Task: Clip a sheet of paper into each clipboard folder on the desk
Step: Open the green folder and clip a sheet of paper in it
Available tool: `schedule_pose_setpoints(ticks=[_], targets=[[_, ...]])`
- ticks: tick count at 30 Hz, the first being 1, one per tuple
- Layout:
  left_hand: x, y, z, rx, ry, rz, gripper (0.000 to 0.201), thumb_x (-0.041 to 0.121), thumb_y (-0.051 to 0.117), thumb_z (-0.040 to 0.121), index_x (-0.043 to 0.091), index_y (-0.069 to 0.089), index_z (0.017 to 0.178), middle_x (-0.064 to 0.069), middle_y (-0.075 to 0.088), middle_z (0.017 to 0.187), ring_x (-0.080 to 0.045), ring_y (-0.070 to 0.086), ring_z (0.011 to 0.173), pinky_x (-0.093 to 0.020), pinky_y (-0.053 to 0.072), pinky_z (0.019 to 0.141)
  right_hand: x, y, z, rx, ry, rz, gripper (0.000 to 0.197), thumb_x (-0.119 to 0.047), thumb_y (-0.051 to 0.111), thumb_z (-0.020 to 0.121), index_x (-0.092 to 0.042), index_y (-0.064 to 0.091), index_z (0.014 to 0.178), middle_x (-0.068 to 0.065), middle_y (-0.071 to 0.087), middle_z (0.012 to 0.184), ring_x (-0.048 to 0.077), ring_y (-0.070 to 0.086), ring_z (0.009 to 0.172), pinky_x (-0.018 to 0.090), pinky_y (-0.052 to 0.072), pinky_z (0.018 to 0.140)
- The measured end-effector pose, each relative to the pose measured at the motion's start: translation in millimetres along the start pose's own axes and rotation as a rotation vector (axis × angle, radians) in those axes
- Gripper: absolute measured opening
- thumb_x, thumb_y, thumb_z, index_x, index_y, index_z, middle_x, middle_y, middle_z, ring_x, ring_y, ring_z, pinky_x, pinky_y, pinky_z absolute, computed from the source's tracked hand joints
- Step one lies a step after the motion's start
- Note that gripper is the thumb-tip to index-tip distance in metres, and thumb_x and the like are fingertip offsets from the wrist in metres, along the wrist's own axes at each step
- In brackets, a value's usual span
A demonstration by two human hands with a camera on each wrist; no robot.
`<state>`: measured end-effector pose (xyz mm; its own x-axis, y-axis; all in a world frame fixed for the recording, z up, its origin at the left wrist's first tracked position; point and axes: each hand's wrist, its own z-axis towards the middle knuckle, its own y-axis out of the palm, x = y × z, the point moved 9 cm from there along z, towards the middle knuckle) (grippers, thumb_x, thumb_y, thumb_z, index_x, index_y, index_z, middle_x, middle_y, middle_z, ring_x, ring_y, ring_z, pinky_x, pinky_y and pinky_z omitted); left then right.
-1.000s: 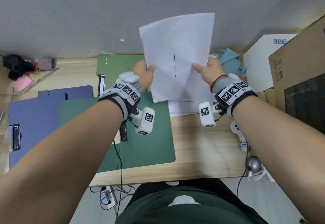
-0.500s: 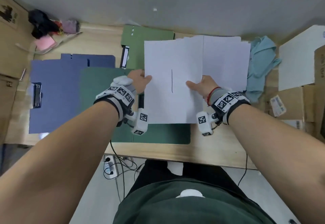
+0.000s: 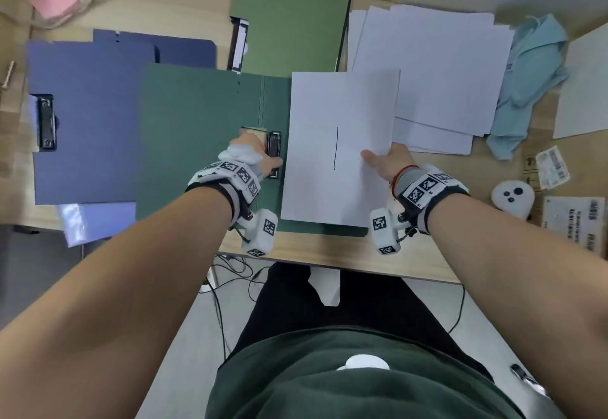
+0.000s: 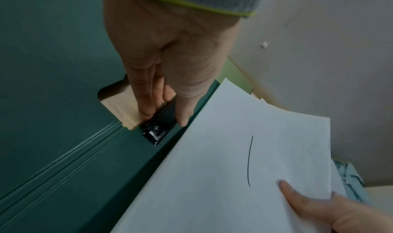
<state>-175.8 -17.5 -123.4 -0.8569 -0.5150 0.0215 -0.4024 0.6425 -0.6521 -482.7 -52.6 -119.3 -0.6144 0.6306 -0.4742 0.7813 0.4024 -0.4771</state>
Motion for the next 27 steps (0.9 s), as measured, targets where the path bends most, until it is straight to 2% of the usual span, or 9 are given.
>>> schedule_pose_setpoints(ticks=[2, 7, 10, 13, 16, 18, 20, 23, 27], targets=[[5.5, 6.0, 5.5, 0.014, -0.009, 0.012, 0.051, 0.061, 0.064, 0.08, 0.014, 0.063, 0.099, -0.002, 0.067, 0.092, -0.021, 0.063, 0.081, -0.029, 0.047, 0.069, 0.4, 1.1, 1.8, 0.005, 0.009, -0.031, 0.044, -0.032, 0.063, 0.093, -0.002, 0.054, 0.122, 0.008, 0.058, 0.107, 0.024, 0.055, 0.098, 0.03, 0.041, 0.081], [13.1, 7.0, 13.3, 0.123, 0.004, -0.119, 0.037, 0.041, 0.072, 0.08, 0.02, 0.045, 0.066, -0.006, 0.055, 0.08, -0.022, 0.05, 0.069, -0.026, 0.033, 0.048, 3.1, 8.3, 9.6, -0.012, 0.021, -0.062, 0.044, -0.034, 0.063, 0.092, -0.003, 0.056, 0.123, 0.009, 0.06, 0.107, 0.026, 0.059, 0.099, 0.03, 0.042, 0.075], [14.0, 4.2, 15.5, 0.151, -0.077, -0.102, 0.045, 0.029, 0.068, 0.086, 0.02, 0.034, 0.059, 0.003, 0.038, 0.059, -0.01, 0.031, 0.049, -0.022, 0.018, 0.042, 5.8, 11.2, 12.3, -0.011, 0.04, -0.101, 0.052, -0.038, 0.062, 0.092, -0.001, 0.05, 0.127, 0.009, 0.057, 0.11, 0.027, 0.056, 0.099, 0.03, 0.041, 0.071], [16.6, 0.1, 15.1, 0.135, -0.07, -0.098, 0.028, 0.03, 0.069, 0.082, 0.018, 0.049, 0.067, 0.003, 0.045, 0.06, -0.011, 0.04, 0.051, -0.019, 0.027, 0.046, 11.5, 15.2, 13.4, -0.035, 0.066, -0.129, 0.056, -0.04, 0.062, 0.092, 0.001, 0.048, 0.128, 0.009, 0.054, 0.109, 0.027, 0.056, 0.098, 0.029, 0.04, 0.069], [9.1, 2.3, 19.4, 0.062, -0.013, -0.096, 0.014, 0.036, 0.069, 0.077, 0.024, 0.065, 0.08, 0.003, 0.065, 0.074, -0.016, 0.059, 0.063, -0.023, 0.05, 0.063, 17.3, 16.3, 16.5, -0.044, 0.069, -0.102, 0.056, -0.04, 0.064, 0.09, -0.001, 0.053, 0.128, 0.013, 0.062, 0.119, 0.031, 0.06, 0.107, 0.034, 0.046, 0.081], [2.1, 5.1, 22.8, 0.016, 0.027, -0.143, 0.012, 0.036, 0.065, 0.072, 0.025, 0.068, 0.074, 0.006, 0.072, 0.074, -0.017, 0.069, 0.068, -0.03, 0.058, 0.073, 19.4, 16.3, 15.1, -0.05, 0.075, -0.074, 0.054, -0.041, 0.067, 0.088, -0.003, 0.057, 0.126, 0.013, 0.065, 0.118, 0.031, 0.062, 0.105, 0.037, 0.05, 0.088], [-3.1, 10.8, 27.9, -0.038, 0.066, -0.186, 0.016, 0.038, 0.061, 0.065, 0.025, 0.07, 0.069, 0.006, 0.073, 0.069, -0.019, 0.073, 0.069, -0.037, 0.061, 0.073, 20.5, 16.4, 13.9, -0.064, 0.084, -0.05, 0.053, -0.042, 0.069, 0.086, -0.004, 0.059, 0.123, 0.012, 0.066, 0.115, 0.031, 0.063, 0.103, 0.041, 0.051, 0.092], [-6.9, 16.9, 36.8, -0.09, 0.124, -0.277, 0.025, 0.039, 0.066, 0.061, 0.027, 0.076, 0.081, 0.004, 0.076, 0.074, -0.022, 0.075, 0.072, -0.044, 0.062, 0.077, 21.3, 16.8, 15.8, -0.076, 0.085, -0.042, 0.06, -0.047, 0.072, 0.081, -0.003, 0.058, 0.121, 0.011, 0.066, 0.112, 0.031, 0.064, 0.103, 0.046, 0.051, 0.094], [0.1, 9.1, 26.6, -0.1, 0.171, -0.321, 0.022, 0.027, 0.072, 0.079, 0.018, 0.077, 0.098, 0.002, 0.076, 0.087, -0.022, 0.074, 0.082, -0.041, 0.06, 0.083, 18.6, 19.4, 19.0, -0.062, 0.061, -0.055, 0.053, -0.043, 0.071, 0.084, -0.002, 0.062, 0.115, 0.013, 0.068, 0.11, 0.031, 0.065, 0.101, 0.044, 0.052, 0.094]])
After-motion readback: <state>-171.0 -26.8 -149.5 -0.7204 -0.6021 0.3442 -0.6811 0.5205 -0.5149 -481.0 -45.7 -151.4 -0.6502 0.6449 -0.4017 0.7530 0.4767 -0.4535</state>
